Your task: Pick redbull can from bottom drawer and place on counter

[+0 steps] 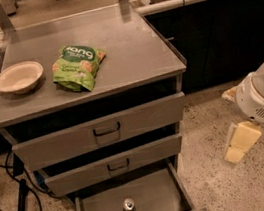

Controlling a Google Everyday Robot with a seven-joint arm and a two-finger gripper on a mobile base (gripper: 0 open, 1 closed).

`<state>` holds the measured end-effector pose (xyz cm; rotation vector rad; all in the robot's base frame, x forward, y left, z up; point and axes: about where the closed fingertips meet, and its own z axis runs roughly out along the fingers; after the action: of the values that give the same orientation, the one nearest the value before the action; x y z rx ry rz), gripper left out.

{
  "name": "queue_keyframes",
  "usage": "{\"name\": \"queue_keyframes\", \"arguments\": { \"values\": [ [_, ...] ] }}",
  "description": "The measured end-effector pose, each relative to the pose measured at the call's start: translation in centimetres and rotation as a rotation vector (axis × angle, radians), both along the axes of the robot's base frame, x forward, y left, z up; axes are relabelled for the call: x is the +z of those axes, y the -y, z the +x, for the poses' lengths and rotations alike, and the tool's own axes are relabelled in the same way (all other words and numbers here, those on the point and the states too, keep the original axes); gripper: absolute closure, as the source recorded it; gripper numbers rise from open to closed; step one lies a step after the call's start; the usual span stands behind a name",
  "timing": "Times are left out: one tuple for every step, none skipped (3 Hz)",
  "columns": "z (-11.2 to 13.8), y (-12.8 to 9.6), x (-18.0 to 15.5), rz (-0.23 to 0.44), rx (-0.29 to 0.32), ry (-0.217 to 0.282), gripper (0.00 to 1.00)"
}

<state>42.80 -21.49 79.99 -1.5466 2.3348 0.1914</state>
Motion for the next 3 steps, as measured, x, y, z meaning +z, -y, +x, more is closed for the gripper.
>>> {"name": "queue_keyframes", "arguments": {
  "values": [
    [0.9,-0.3,-5.6,0.048,0.021,-0.023,0.0],
    [2.6,-0.6,-10.8,0.09,0.05,-0.002,0.0],
    [2.6,-0.6,-10.8,0.09,0.049,-0.002,0.0]
  ]
}}
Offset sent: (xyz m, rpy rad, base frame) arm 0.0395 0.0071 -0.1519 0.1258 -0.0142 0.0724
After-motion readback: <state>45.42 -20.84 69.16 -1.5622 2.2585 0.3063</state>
